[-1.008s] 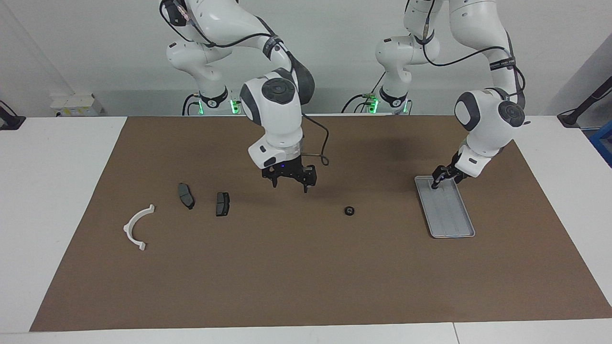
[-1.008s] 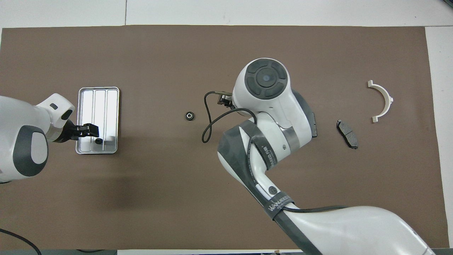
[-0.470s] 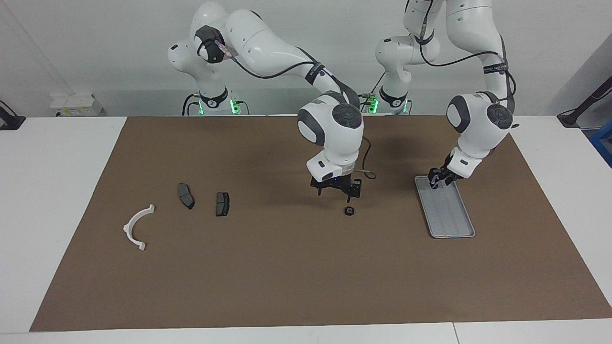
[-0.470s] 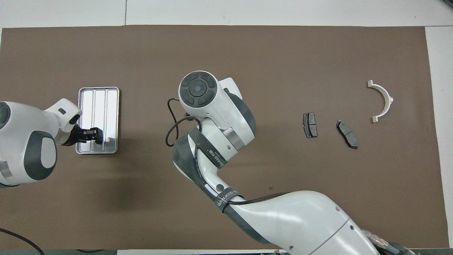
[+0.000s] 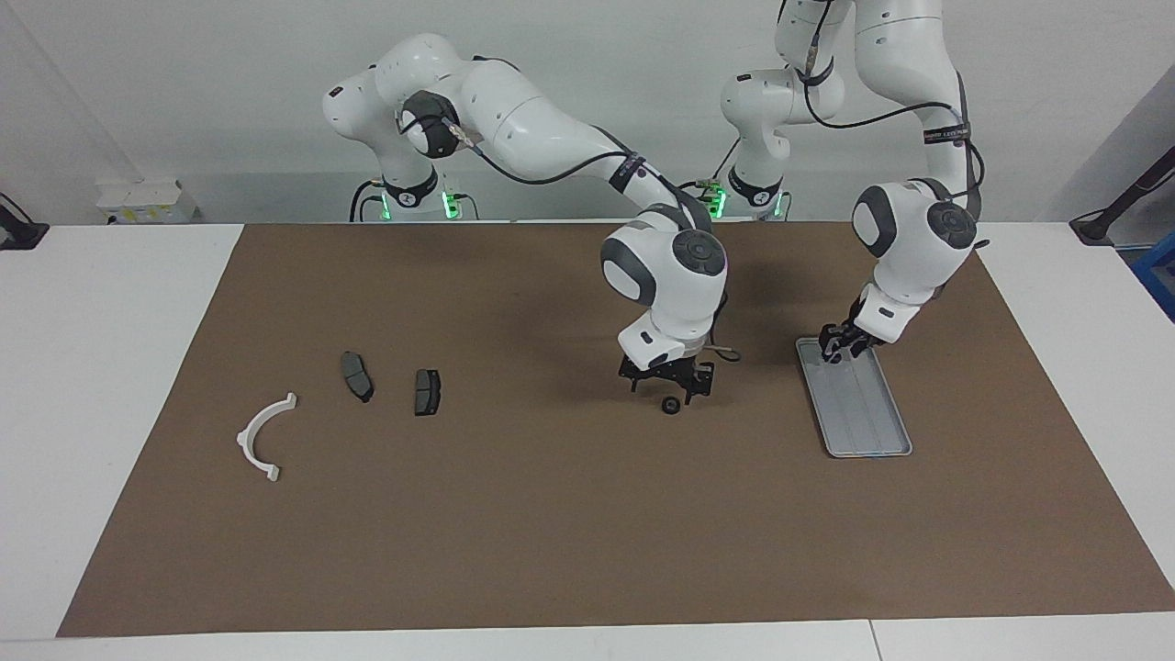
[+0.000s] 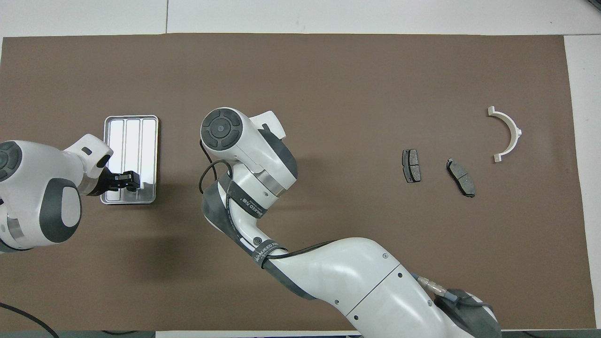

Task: Place bearing gear from tray to pile

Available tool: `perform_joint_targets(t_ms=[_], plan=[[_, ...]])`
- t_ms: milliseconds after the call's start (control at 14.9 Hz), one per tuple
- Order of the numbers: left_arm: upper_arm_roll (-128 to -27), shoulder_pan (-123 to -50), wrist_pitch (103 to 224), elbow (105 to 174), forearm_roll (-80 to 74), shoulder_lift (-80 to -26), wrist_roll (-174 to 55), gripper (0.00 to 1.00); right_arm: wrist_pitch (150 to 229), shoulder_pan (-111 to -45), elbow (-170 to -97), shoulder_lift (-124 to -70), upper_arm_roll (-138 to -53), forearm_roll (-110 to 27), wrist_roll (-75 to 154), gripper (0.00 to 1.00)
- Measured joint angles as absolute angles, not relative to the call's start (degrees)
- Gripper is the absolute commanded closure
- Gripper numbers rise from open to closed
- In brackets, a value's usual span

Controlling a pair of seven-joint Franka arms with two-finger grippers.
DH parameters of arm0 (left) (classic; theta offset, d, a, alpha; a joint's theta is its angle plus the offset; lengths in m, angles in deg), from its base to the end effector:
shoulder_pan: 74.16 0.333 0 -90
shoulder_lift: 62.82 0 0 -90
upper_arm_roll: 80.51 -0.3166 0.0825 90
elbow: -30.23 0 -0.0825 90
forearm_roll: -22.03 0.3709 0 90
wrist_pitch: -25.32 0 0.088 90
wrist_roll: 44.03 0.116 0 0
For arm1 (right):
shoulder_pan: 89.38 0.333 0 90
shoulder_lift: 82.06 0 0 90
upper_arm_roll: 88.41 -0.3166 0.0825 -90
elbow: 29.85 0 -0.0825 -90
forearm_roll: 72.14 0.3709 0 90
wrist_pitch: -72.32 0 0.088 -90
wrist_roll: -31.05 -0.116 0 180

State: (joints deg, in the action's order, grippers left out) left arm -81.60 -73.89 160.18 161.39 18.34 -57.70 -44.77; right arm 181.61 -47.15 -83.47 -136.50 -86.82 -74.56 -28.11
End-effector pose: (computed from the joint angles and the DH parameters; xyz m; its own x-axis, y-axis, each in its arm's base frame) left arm 0.5114 0.0108 0.3118 0.9963 0.0819 -0.0262 0.0830 -0.9956 0.0425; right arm 0.5843 0.5079 0.2997 0.9541 -0.2924 0.0646 -0.2939 -0.9557 0.0141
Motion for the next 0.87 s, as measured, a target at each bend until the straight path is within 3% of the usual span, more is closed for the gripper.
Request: perform_joint_targets(t_ms=[538,874], plan=[[-81.56,-73.89,160.62,161.82,18.34,-57.63,-44.91,0.53,183.71,-46.26,-82.15,-138.43,-86.83,-74.56,-28.12,0.01],[-81.38,-74.05,160.68,161.92,18.34,-57.62,-45.40,0.53,185.07,-46.34,-82.12,-139.18,-86.65,-74.56,-28.12,0.06]])
